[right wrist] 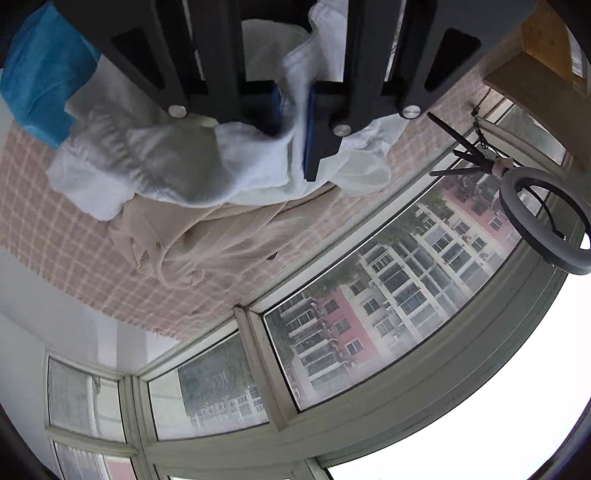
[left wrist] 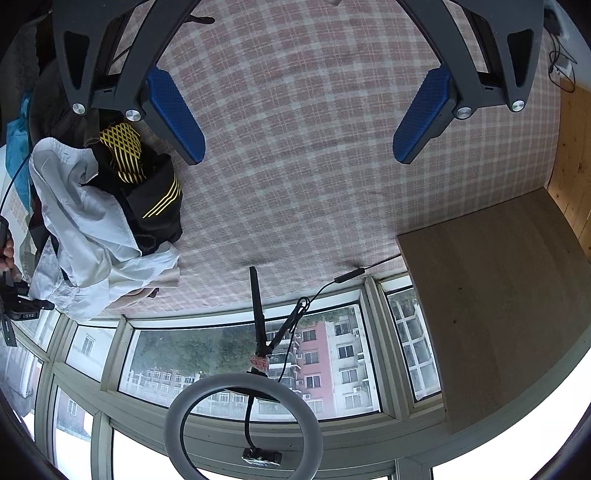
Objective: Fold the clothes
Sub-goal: 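Lift the white shirt with the right gripper and drop it onto the rug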
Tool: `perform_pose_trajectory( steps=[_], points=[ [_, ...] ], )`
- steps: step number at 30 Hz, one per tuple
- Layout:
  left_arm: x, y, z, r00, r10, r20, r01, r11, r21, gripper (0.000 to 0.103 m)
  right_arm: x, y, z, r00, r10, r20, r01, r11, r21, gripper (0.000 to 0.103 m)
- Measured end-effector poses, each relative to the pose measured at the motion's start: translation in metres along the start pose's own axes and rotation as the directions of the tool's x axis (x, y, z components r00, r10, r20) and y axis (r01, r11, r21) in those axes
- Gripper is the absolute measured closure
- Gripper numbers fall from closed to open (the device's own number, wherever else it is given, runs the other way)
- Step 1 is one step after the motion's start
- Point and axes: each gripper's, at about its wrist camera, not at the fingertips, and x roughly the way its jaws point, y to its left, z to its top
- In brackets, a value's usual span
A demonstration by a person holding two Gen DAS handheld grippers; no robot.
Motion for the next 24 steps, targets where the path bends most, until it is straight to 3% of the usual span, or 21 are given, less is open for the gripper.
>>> perform_pose_trajectory(
  steps=[3,6,9,11,18,21,24],
  points=[
    [-0.003,0.010,-0.001,1.000,0.017,0.005,-0.017,1.000,-0.024,0.001,-0.040,0.023,0.022,0.993,0.001,0.116,0.010,0.995,-0.098,0.095],
    [-0.011,0.023,-0.005,1.000,0.019,0.019,-0.018,0.998,-0.063,0.001,-0.092,0.071,0.044,0.977,0.066,0.202,-0.026,0.980,-0.195,0.095],
    [-0.021,0.036,-0.011,0.999,0.017,0.035,-0.013,0.995,-0.095,0.001,-0.144,0.121,0.063,0.949,0.144,0.279,-0.058,0.953,-0.296,0.095],
    [-0.029,0.044,-0.016,0.999,0.023,0.047,-0.018,0.995,-0.103,0.001,-0.187,0.168,0.061,0.924,0.242,0.297,-0.118,0.917,-0.381,0.095],
    [-0.069,0.085,-0.044,0.994,0.039,0.101,-0.023,0.987,-0.158,0.001,-0.299,0.315,0.029,0.823,0.530,0.205,-0.333,0.742,-0.583,0.095],
    [-0.089,0.115,-0.060,0.991,0.070,0.118,-0.044,0.976,-0.211,0.001,-0.342,0.376,0.013,0.763,0.631,0.141,-0.410,0.640,-0.650,0.095],
    [-0.114,0.148,-0.081,0.985,0.115,0.132,-0.076,0.960,-0.271,0.001,-0.378,0.425,-0.010,0.688,0.723,0.057,-0.500,0.530,-0.685,0.095]
  ],
)
